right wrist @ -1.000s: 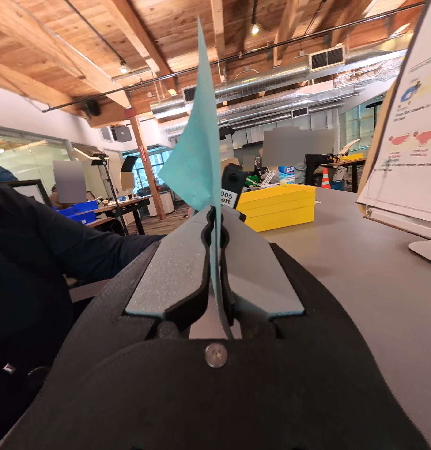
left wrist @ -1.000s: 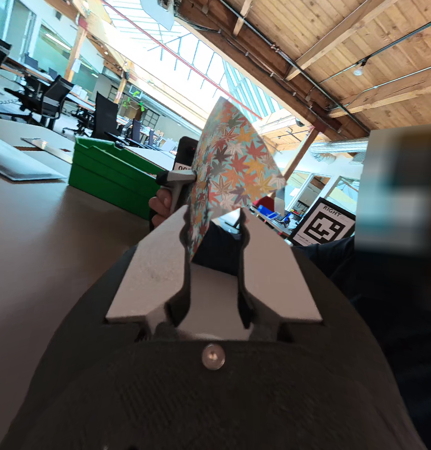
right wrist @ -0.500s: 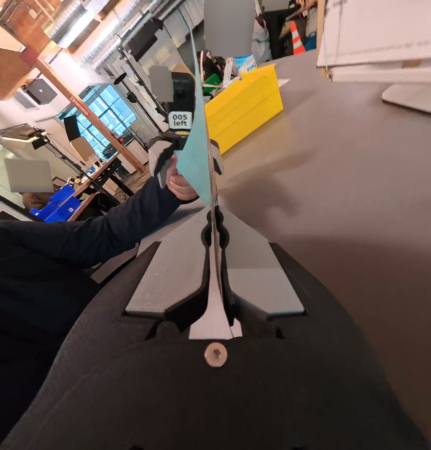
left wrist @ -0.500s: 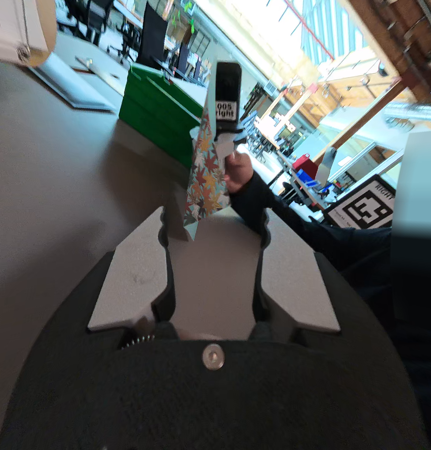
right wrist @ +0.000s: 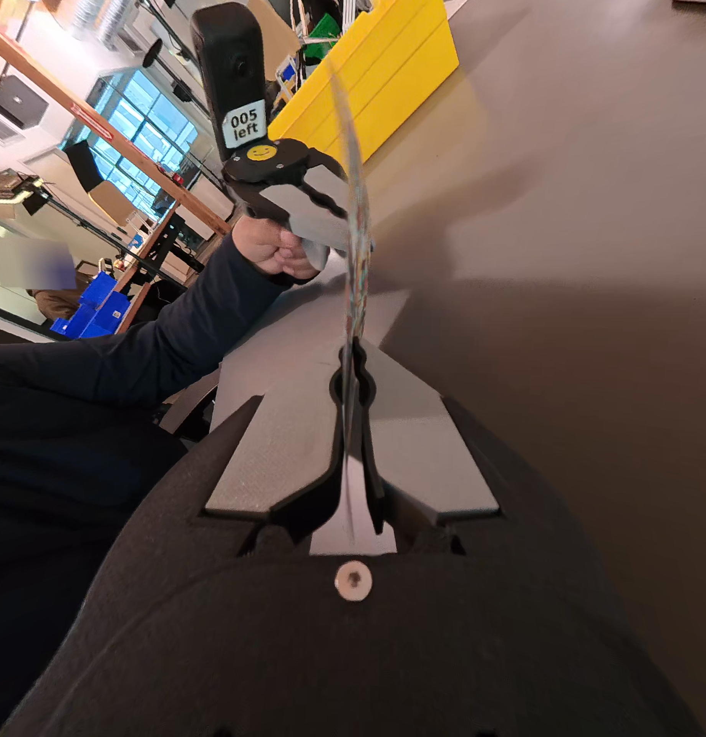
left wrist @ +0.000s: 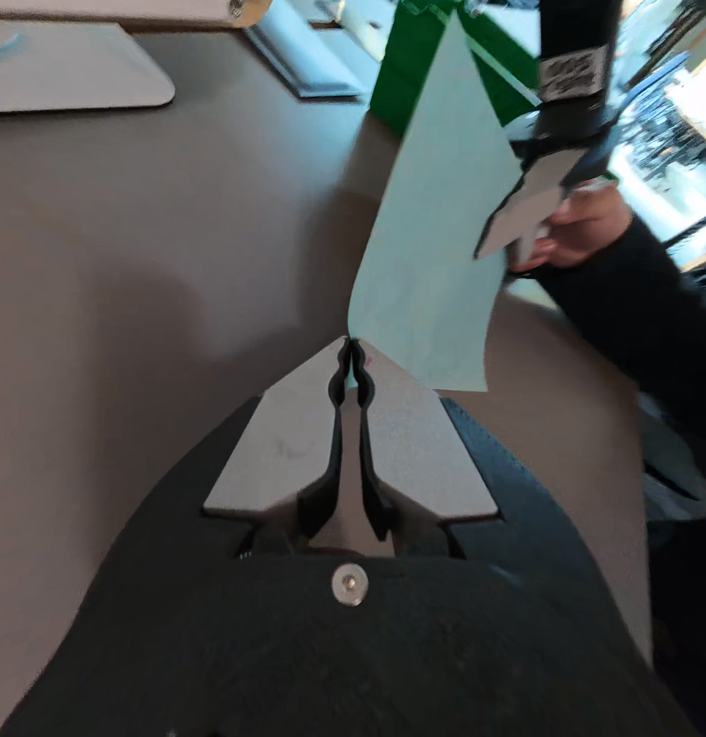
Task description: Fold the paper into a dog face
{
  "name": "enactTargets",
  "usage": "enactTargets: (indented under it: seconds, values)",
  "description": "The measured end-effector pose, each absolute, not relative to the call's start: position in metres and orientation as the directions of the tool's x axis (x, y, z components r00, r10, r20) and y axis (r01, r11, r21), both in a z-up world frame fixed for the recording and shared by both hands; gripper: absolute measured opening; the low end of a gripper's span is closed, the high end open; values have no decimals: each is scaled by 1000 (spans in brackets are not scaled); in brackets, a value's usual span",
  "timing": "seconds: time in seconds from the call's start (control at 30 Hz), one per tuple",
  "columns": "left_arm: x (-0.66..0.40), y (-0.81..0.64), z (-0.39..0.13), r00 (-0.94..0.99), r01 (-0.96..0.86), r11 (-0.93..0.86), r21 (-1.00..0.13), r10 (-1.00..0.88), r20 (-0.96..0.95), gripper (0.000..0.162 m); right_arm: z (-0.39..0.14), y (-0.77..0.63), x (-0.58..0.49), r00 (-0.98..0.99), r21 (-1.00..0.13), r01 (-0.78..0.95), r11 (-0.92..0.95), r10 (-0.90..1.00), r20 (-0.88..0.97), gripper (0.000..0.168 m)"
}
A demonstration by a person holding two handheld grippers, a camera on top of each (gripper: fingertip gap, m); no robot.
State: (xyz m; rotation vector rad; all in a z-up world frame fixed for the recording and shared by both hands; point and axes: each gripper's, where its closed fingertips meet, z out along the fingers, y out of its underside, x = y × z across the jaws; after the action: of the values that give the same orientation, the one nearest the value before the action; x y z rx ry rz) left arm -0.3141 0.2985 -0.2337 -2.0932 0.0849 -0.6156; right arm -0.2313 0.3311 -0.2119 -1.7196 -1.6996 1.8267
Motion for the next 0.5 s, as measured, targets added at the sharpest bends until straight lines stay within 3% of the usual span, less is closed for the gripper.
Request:
enactTargets:
  seconds: [0.5]
  values:
    - [-331, 292, -270, 909, 157, -693, -703, -178, 378, 3, -219, 376, -237, -187, -764, 486, -425, 803, -566, 0]
